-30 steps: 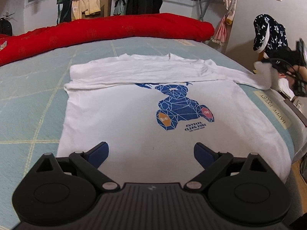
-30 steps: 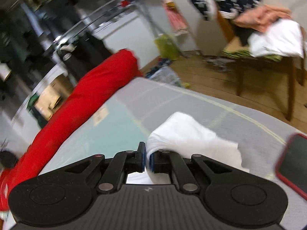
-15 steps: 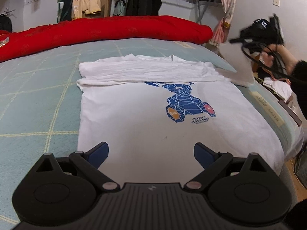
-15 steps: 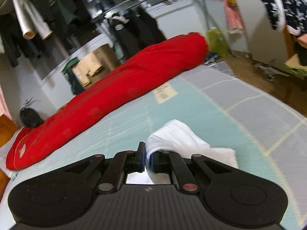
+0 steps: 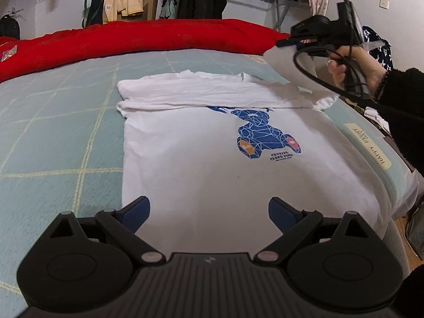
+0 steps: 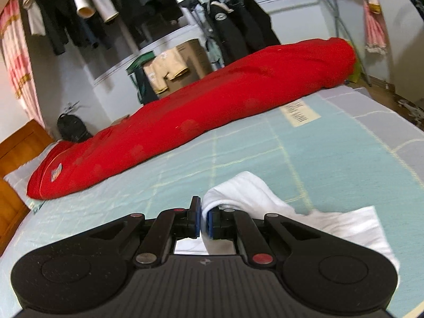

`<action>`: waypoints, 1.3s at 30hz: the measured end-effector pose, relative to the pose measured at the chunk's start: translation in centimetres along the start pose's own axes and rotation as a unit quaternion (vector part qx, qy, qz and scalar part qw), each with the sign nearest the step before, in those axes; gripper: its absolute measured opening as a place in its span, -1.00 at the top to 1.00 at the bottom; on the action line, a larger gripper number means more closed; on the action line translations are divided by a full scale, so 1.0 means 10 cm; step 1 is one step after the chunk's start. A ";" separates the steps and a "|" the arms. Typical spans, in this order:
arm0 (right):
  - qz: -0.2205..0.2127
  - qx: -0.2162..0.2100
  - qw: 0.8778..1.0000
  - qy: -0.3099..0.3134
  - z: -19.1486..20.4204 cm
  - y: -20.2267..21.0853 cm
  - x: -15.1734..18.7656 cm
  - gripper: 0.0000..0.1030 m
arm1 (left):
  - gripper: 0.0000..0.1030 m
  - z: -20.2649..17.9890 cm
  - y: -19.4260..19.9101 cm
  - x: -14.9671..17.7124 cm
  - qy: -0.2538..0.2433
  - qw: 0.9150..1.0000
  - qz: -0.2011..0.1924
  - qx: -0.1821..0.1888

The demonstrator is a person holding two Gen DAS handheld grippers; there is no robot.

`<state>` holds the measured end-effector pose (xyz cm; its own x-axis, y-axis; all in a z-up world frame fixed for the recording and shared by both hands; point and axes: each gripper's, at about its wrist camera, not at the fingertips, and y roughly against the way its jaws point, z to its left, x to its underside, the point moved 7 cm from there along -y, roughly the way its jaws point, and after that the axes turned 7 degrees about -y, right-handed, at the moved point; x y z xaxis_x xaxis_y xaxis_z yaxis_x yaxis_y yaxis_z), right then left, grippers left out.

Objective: Fold clothes
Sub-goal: 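Carry the held sleeve with the right tool across the sweatshirt chest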

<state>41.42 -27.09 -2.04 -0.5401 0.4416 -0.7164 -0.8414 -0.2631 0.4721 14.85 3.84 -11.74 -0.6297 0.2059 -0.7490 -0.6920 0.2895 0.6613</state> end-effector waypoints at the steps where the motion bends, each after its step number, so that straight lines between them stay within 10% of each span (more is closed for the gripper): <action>1: 0.003 -0.003 1.000 0.003 0.06 -0.03 0.03 0.89 | -0.86 0.01 0.01 0.01 0.001 1.000 0.001 -0.003; 22: 0.059 -0.051 0.989 0.123 1.03 -0.46 0.71 0.89 | -0.86 0.11 0.11 0.12 0.022 0.999 0.010 -0.027; 33: 0.092 -0.011 0.958 0.272 1.21 -0.61 1.25 0.88 | -0.86 0.13 0.13 0.17 0.027 0.999 0.014 -0.031; 39: 0.119 -0.023 0.950 0.287 1.14 -0.60 1.42 0.40 | -0.86 0.15 0.13 0.18 0.031 0.999 0.014 -0.034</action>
<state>39.02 -9.49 -9.14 -0.6258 -0.1710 -0.7610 -0.6876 -0.3396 0.6418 13.34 5.97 -12.26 -0.6688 0.1545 -0.7272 -0.6943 0.2199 0.6853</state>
